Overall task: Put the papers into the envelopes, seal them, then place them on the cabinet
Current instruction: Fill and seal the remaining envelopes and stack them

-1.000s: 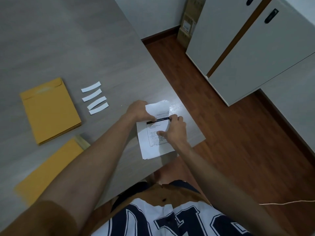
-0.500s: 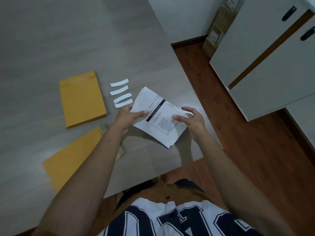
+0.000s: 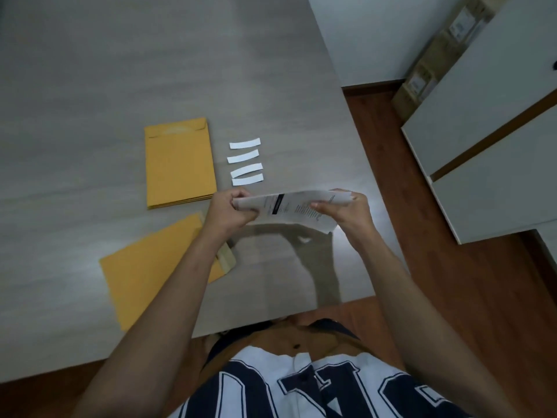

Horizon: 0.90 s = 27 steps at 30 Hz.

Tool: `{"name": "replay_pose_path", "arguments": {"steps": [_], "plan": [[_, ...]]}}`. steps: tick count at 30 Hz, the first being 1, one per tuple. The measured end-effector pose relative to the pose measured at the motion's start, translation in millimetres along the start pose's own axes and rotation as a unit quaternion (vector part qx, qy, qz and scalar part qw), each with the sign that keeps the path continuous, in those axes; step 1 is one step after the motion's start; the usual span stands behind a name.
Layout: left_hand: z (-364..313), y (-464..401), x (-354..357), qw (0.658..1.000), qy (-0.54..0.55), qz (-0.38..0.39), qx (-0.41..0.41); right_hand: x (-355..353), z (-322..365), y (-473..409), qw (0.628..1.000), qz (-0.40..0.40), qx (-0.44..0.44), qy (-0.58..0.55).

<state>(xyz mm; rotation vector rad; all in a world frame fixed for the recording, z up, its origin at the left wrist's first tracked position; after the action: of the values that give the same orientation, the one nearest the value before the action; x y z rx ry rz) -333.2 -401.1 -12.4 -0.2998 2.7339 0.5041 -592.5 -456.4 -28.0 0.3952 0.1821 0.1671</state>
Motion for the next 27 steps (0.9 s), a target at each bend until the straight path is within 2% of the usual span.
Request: {"name": "replay_pose_path", "arguments": {"steps": [3,7,11,16,18,21,23,25,27], "plan": [[13.9,8.0,10.0,1.000,0.009,-0.001,-0.021,2.3,-2.9,4.6,1.000,0.010,-0.014,0.020],[38.4,17.6,22.3,0.996,0.050,-0.030,-0.074,7.1,-26.8,7.5,0.999,0.014,0.025,0.037],[38.9,16.1,28.9,0.995,0.057,-0.038,-0.078,6.6,-32.4,0.7,0.998,-0.002,0.050,0.048],[43.5,8.8,5.9,0.991,0.062,-0.067,-0.100,11.2,-19.3,-13.5,0.995,-0.002,0.034,0.089],[44.1,12.7,-24.3,0.989,0.041,-0.118,-0.075,19.7,-11.3,-18.0,0.995,0.010,0.033,0.091],[58.4,35.0,-80.5,0.963,-0.080,-0.251,-0.060,36.4,-1.9,-20.9,0.995,0.036,0.034,0.090],[91.9,47.5,-93.4,0.935,-0.192,-0.243,-0.170,50.7,3.2,-20.2,0.993,0.060,0.029,0.099],[127.8,62.3,-88.3,0.893,-0.299,-0.159,-0.297,65.2,5.7,-19.2,0.987,0.073,0.027,0.142],[145.2,70.7,-76.7,0.885,-0.310,-0.113,-0.328,79.2,10.3,-16.9,0.975,0.079,0.013,0.205]]}}
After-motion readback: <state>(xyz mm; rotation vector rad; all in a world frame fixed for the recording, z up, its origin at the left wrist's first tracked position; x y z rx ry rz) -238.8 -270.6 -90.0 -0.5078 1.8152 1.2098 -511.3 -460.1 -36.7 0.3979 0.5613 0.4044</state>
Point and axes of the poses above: each hand's wrist, its own y-axis away from the middle knuckle, its own x-axis out of the palm, z = x × y, the point moved 10 cm from there along -y, towards the middle knuckle
